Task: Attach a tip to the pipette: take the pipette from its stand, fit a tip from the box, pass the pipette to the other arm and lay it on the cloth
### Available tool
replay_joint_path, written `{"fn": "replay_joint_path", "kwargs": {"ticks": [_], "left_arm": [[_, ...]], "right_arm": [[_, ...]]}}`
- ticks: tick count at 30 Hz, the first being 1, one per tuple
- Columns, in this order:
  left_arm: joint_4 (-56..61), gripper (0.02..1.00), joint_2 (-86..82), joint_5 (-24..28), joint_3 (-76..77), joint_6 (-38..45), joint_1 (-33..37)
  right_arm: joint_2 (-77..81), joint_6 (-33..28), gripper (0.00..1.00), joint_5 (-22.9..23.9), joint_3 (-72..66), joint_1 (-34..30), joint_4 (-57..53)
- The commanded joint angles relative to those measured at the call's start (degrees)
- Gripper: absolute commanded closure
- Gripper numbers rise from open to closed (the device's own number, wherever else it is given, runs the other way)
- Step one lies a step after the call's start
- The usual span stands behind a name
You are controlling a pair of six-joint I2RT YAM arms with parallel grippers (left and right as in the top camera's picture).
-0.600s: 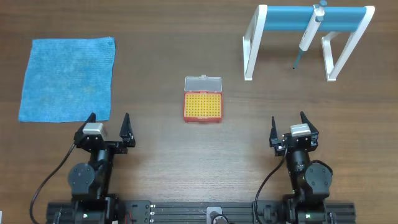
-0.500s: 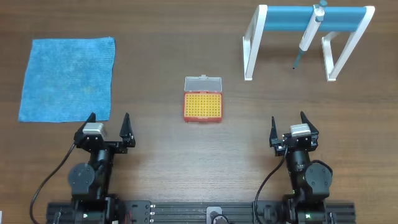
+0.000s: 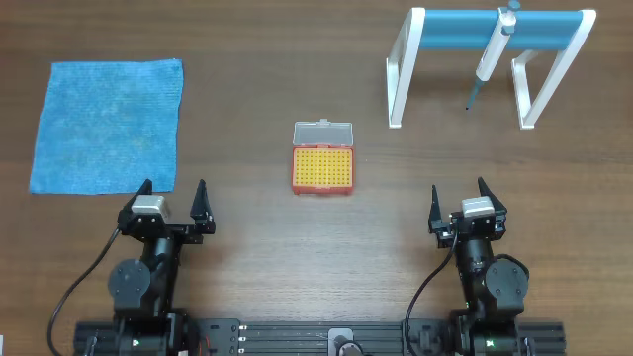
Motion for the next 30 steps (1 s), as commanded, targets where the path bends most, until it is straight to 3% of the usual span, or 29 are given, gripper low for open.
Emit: {"fn": "replay_joint_path", "kwargs": {"ticks": [1, 14, 16, 22, 26, 30], "left_arm": [[-0.39, 0.073, -0.37, 1.05, -0.04, 0.7, 0.24], [-0.39, 0.073, -0.37, 1.03, -0.04, 0.7, 0.24], [-0.39, 0.075, -0.37, 1.03, -0.04, 0.7, 0.24], [-0.39, 0.073, -0.37, 1.05, -0.04, 0.7, 0.24], [-0.39, 0.075, -0.37, 1.05, -0.04, 0.7, 0.24], [-0.39, 0.073, -0.37, 1.05, -0.04, 0.7, 0.24]], "right_arm": [[-0.61, -0.37, 0.246, -0.39, -0.31, -0.24, -0.13], [0.09, 1.55, 0.246, -0.98, -0.31, 0.35, 0.02], [2.08, 1.7, 0.246, 1.38, -0.31, 0.35, 1.27], [14.86, 4.13, 0.246, 10.25, -0.31, 0.35, 22.18], [30.01, 4.15, 0.246, 11.34, 0.7, 0.35, 38.4], [45.07, 4.17, 0.246, 13.31, 6.95, 0.35, 45.33]]}}
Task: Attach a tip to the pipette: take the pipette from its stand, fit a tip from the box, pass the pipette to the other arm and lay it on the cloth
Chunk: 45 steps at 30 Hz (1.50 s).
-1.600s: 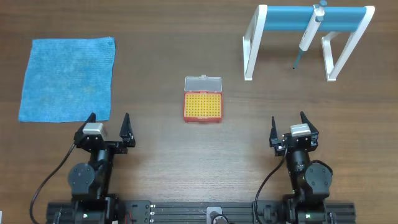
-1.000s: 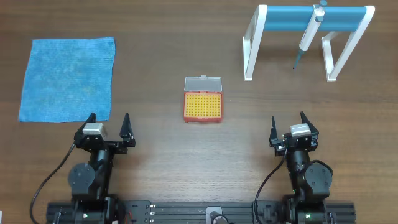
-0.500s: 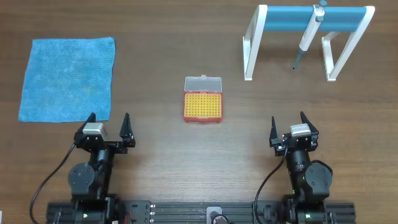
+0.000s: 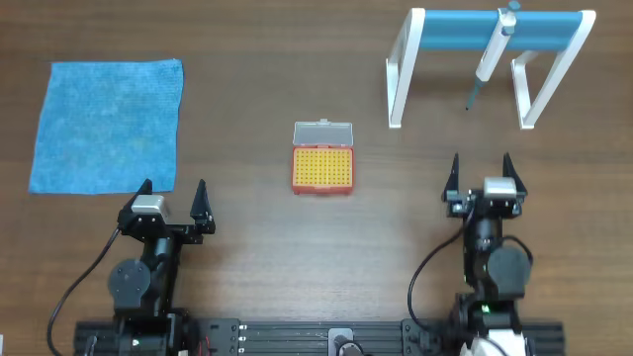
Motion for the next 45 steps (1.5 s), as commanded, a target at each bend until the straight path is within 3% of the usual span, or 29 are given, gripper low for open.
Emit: {"fn": "replay_joint_path", "kwargs": {"ticks": [1, 11, 15, 22, 29, 31, 45], "left_arm": [[-0.31, 0.073, -0.39, 1.05, -0.09, 0.7, 0.24], [-0.28, 0.073, -0.39, 1.05, -0.09, 0.7, 0.24], [-0.28, 0.075, -0.39, 1.05, -0.09, 0.7, 0.24], [-0.28, 0.075, -0.39, 1.05, -0.09, 0.7, 0.24], [-0.28, 0.073, -0.39, 1.03, -0.09, 0.7, 0.24], [-0.28, 0.075, -0.39, 1.03, -0.09, 0.7, 0.24], [-0.31, 0.073, -0.39, 1.03, -0.09, 0.7, 0.24]], "right_arm": [[17.18, 1.2, 0.244, 4.09, 9.14, 0.31, 4.11], [36.37, 1.49, 0.246, 4.96, 29.68, 0.22, -4.61], [39.45, 9.07, 0.248, 9.64, 30.6, -1.33, -4.48], [48.41, 12.37, 0.246, 7.63, 35.65, -2.71, -4.11], [54.05, 12.35, 0.253, 5.95, 40.48, -2.89, -4.11], [55.25, 12.35, 0.314, 5.38, 41.09, -3.48, -4.04], [59.93, 9.77, 0.323, -0.35, 41.99, -5.7, 1.99]]}}
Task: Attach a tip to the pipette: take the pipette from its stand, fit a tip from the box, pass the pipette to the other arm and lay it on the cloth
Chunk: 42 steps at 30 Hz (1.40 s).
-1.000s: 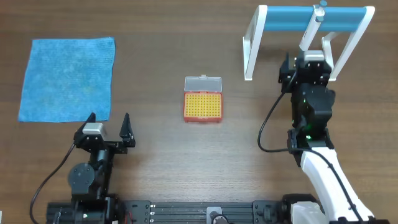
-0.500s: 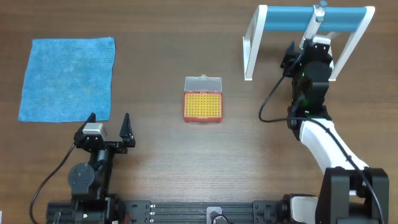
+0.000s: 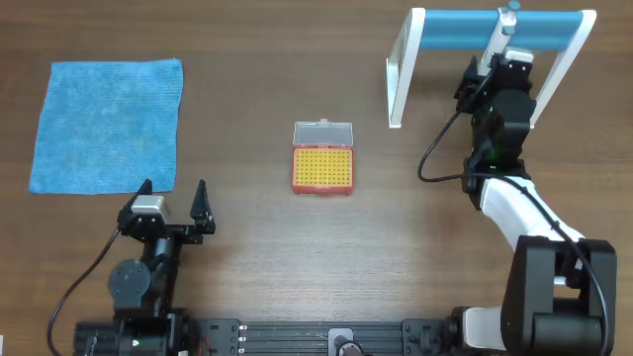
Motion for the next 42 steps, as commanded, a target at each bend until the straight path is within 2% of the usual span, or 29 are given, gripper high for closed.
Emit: {"fn": "replay_joint_path", "kwargs": {"ticks": [1, 13, 14, 15, 16, 29, 42], "left_arm": [[-0.28, 0.073, -0.33, 1.05, -0.09, 0.7, 0.24], [-0.28, 0.073, -0.33, 1.05, -0.09, 0.7, 0.24], [-0.28, 0.073, -0.33, 1.03, -0.09, 0.7, 0.24], [-0.28, 0.073, -0.33, 1.03, -0.09, 0.7, 0.24], [-0.28, 0.073, -0.33, 1.03, -0.09, 0.7, 0.24], [-0.28, 0.073, -0.33, 1.05, -0.09, 0.7, 0.24], [-0.28, 0.073, -0.33, 1.05, -0.09, 0.7, 0.24]], "right_arm": [[2.23, -1.33, 0.323, -2.8, 2.14, -0.24, 0.59], [3.98, -2.62, 0.325, -3.34, 3.48, -0.98, 0.57], [3.98, -2.6, 0.597, -3.34, 3.48, -0.98, 0.59], [3.98, -2.6, 0.79, -3.34, 3.48, -0.98, 0.59], [3.98, -2.6, 0.925, -3.34, 3.48, -0.98, 0.59], [3.37, -2.38, 0.928, -3.56, 3.48, -0.28, 3.23], [-4.15, -2.38, 0.925, -3.58, 3.48, 1.68, 2.64]]}}
